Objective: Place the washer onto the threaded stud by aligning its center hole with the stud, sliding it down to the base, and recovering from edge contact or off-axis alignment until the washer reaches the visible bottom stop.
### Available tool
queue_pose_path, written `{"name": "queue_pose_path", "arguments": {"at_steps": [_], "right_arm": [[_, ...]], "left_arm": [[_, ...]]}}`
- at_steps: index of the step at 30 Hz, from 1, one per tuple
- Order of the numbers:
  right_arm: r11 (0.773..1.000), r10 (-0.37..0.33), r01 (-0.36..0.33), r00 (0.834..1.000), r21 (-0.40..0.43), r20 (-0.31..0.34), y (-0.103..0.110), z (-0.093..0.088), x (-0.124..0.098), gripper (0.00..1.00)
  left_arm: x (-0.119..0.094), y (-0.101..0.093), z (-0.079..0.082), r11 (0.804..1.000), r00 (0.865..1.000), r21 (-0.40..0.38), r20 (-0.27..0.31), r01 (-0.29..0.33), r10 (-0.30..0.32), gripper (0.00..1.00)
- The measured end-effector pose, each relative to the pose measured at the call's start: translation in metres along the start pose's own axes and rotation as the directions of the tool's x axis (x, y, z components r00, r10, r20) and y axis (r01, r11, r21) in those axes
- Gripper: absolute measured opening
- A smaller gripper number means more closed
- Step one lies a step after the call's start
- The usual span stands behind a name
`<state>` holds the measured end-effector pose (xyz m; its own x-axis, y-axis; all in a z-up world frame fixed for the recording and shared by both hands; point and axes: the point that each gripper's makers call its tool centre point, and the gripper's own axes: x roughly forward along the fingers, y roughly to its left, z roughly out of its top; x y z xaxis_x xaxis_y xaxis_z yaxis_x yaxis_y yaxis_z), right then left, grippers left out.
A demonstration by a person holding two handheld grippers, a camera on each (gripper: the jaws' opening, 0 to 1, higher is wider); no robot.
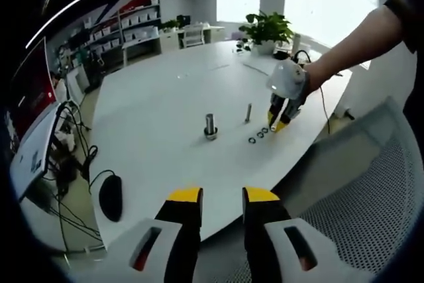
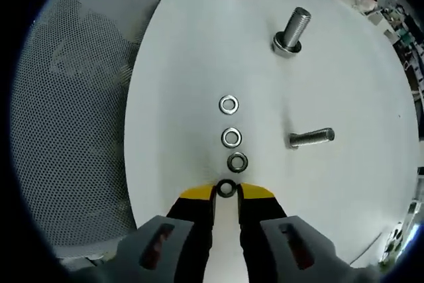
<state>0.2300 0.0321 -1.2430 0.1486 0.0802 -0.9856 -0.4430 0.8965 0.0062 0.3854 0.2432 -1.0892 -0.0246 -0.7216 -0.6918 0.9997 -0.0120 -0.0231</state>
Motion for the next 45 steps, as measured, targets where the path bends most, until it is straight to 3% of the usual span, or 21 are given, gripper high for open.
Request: {"name": "queue_pose_path", "arguments": {"at_steps": [2,5,8,19,27,32,38,41,45], "right_arm": [[1.0,-0.001,0.001,1.0,0.015,-0.005,-0.002,0.001,0.001,0.15],[0.998,-0.011,0.009,1.0,-0.056,-0.025,0.0,0.001,0.001,0.16],[0.998,-0.019,0.016,0.999,-0.061,-0.034,0.001,0.001,0.0,0.16],[0.999,-0.031,0.03,0.999,-0.021,-0.042,0.0,0.001,-0.001,0.16],[1.0,-0.001,0.002,0.999,-0.026,0.034,-0.002,0.0,-0.001,0.15],[1.0,0.021,-0.017,0.991,-0.025,0.13,0.0,-0.002,-0.002,0.16],[0.999,0.053,-0.054,0.978,0.001,0.201,-0.001,-0.001,-0.002,0.17],[0.999,0.049,-0.049,0.977,-0.003,0.208,-0.001,-0.001,-0.001,0.17],[0.997,0.033,-0.02,0.983,-0.073,0.179,0.002,0.001,-0.003,0.17]], "left_arm": [[0.0,0.0,0.001,1.0,1.0,0.001,0.0,-0.003,0.003,0.22],[0.0,0.0,0.001,1.0,1.0,0.001,0.002,-0.005,0.005,0.22],[0.0,0.0,0.001,1.0,1.0,-0.002,0.002,-0.005,0.005,0.22],[0.0,0.002,0.0,1.0,1.0,-0.007,0.001,-0.001,0.001,0.22],[0.001,0.004,-0.001,1.0,1.0,-0.007,-0.002,-0.014,0.014,0.22],[0.001,0.003,0.001,1.0,1.0,-0.013,0.001,-0.015,0.015,0.22],[0.001,0.003,-0.001,1.0,1.0,-0.014,-0.005,-0.01,0.01,0.22],[0.001,0.002,-0.001,1.0,1.0,-0.011,-0.008,-0.006,0.006,0.21],[0.001,0.001,0.0,1.0,1.0,-0.016,-0.001,0.001,-0.001,0.21]]}}
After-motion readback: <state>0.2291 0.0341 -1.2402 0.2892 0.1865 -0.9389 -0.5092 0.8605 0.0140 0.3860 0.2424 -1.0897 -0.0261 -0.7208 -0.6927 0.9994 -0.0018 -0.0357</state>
